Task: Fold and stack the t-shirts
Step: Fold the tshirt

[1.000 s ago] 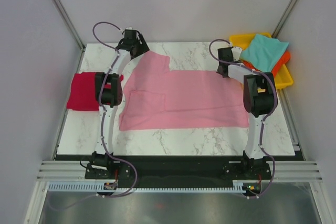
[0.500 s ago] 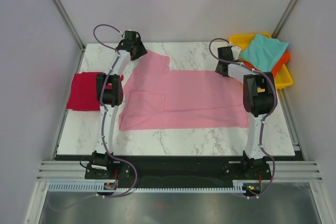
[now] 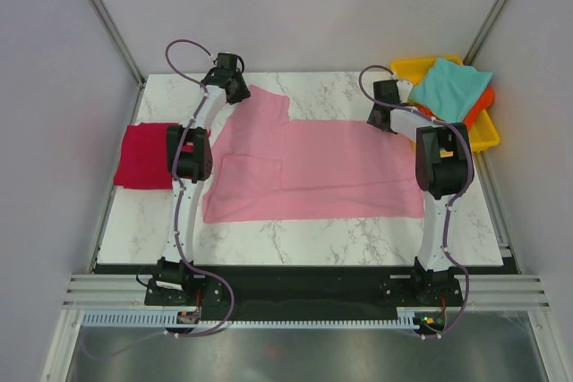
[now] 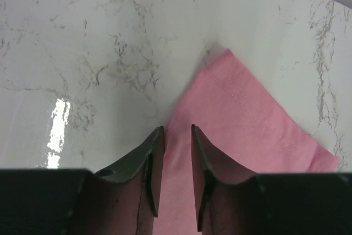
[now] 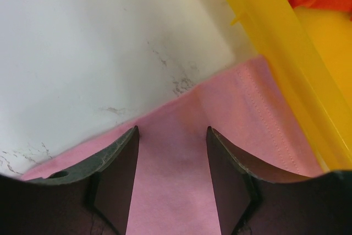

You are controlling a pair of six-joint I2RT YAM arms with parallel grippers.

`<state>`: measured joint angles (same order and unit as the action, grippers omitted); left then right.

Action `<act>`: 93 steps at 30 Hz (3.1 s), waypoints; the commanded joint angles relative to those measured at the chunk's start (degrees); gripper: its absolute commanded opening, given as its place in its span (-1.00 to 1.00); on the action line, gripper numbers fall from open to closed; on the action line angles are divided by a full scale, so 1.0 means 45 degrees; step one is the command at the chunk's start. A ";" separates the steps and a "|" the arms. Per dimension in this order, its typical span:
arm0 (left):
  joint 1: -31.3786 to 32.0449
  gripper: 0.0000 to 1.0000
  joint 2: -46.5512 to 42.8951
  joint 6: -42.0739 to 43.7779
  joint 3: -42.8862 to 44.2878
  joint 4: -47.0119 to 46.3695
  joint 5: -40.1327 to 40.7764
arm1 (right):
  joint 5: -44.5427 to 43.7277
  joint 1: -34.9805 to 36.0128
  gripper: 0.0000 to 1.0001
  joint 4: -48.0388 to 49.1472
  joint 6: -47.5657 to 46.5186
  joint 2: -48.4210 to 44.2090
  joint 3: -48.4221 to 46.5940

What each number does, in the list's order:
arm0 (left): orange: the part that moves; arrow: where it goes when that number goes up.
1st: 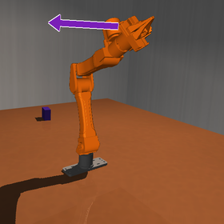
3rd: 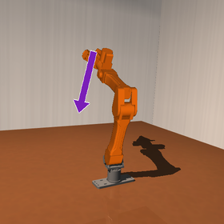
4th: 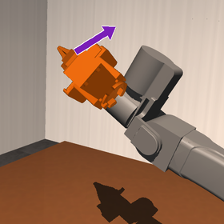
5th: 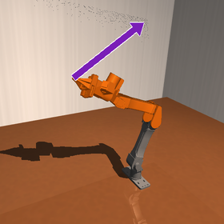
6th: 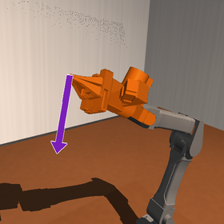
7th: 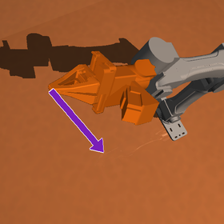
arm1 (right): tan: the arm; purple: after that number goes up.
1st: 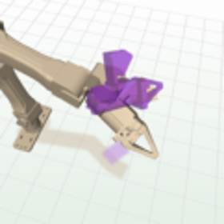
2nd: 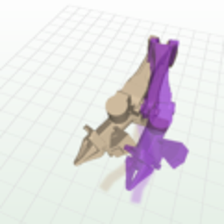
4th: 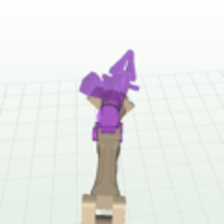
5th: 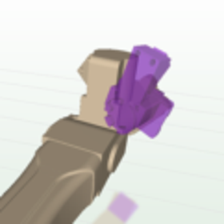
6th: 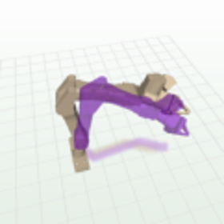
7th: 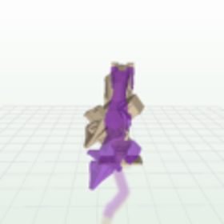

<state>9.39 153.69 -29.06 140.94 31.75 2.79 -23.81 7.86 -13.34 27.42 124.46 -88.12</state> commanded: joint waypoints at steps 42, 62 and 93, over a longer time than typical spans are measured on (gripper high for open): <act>-0.1129 -0.96 -0.1731 0.0540 -0.2200 -0.0687 -0.0928 | 0.0211 -0.0535 0.34 -0.0686 -0.0019 0.1382 -0.2526; -0.1090 -0.96 -0.3038 0.0285 -0.3098 -0.1507 -0.1556 | -0.1094 -0.0496 -0.92 -0.1293 0.0078 0.0781 -0.2353; -0.0368 -0.96 -0.8721 0.1985 -0.8897 -0.3324 -0.1967 | -0.1505 -0.0418 -0.95 -0.1312 0.0293 -0.2969 0.0518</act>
<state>7.07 121.27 -23.46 102.54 19.27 -6.33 -29.02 5.80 -18.94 28.29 115.31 -86.78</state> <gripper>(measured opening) 0.025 0.023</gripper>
